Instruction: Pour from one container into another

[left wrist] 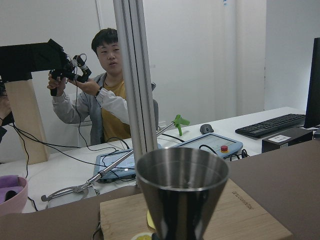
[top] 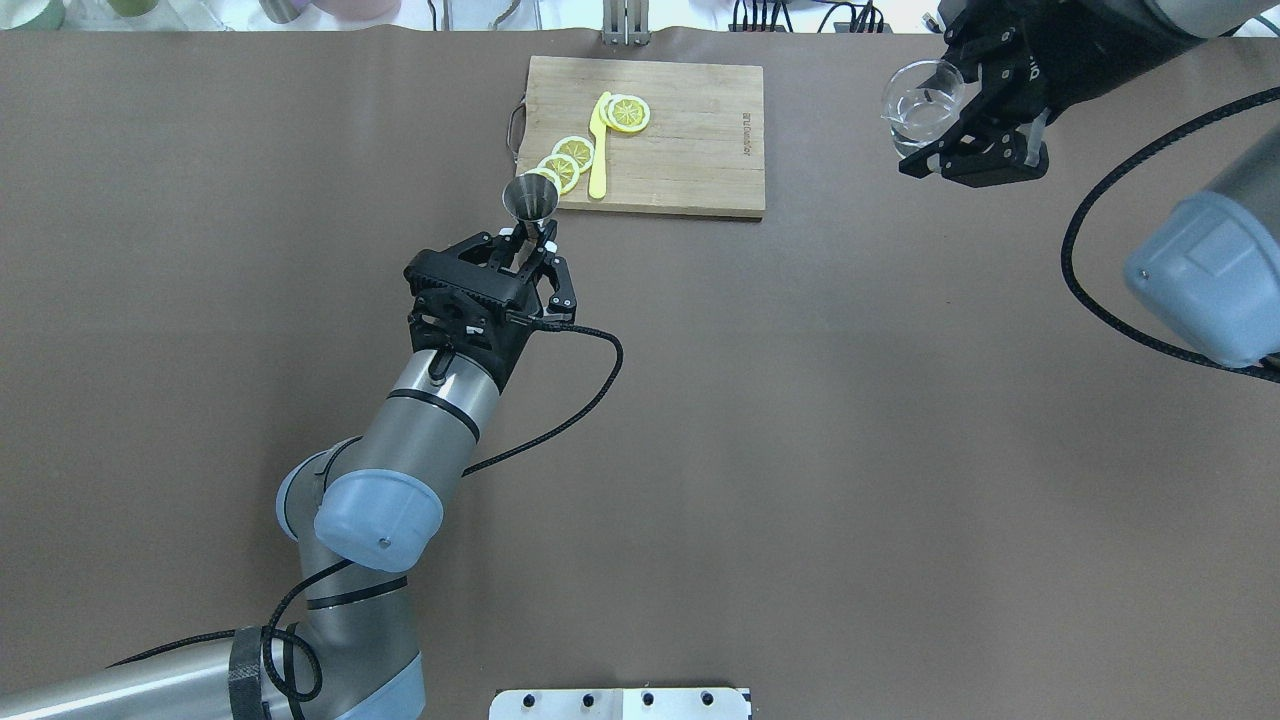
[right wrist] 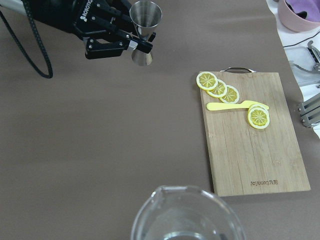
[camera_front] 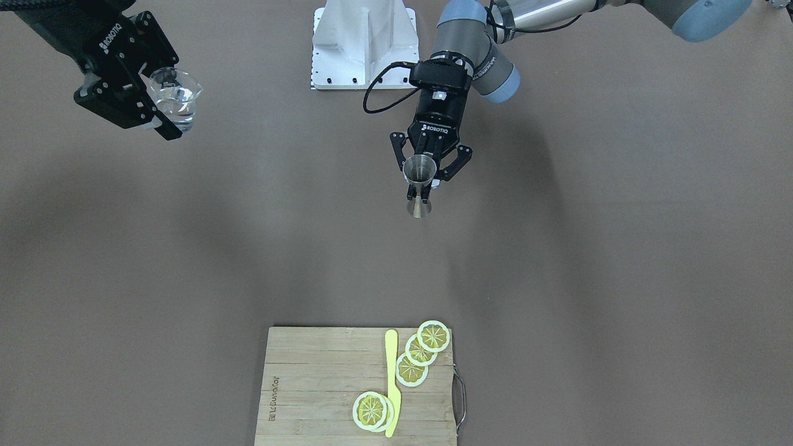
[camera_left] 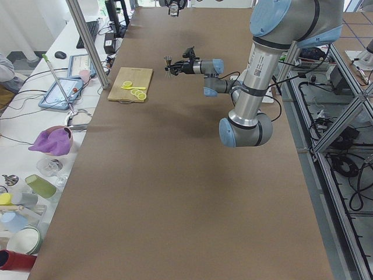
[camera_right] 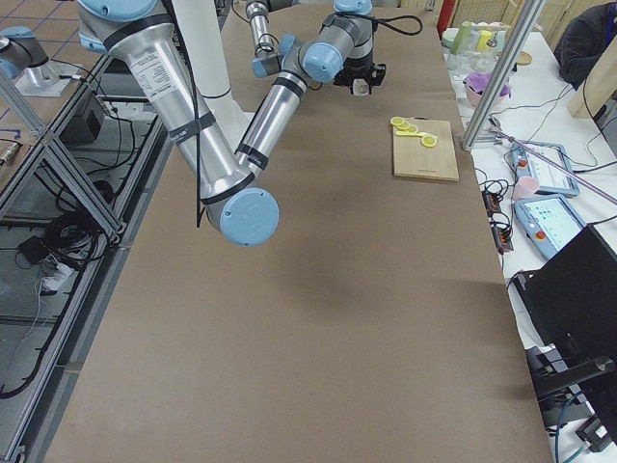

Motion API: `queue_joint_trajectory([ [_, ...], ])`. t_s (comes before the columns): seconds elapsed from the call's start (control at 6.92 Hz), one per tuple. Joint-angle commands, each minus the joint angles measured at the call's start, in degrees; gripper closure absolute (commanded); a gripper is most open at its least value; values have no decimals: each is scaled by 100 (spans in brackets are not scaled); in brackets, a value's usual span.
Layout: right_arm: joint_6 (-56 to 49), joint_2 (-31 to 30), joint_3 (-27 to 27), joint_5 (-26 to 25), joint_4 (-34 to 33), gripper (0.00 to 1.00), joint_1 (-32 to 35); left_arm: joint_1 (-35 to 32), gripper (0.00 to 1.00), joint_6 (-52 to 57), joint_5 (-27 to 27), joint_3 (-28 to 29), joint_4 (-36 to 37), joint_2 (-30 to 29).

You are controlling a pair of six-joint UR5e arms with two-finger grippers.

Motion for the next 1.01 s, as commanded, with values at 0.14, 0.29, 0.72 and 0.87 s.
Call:
queue_joint_trajectory([
  [0.14,-26,347,-259,-313,-304,100,-295,82,100,-72,35,0,-283,60],
  [0.29,-26,375,-295,-304,-339,100,-382,196,100,-99,79,8,-406,112],
  [0.72,-87,304,-338,-322,-349,100,-567,320,100,-872,79,-150,-425,393],
  [0.87,-79,383,-400,-339,-436,100,-593,320,100,-872,70,-193,-425,403],
])
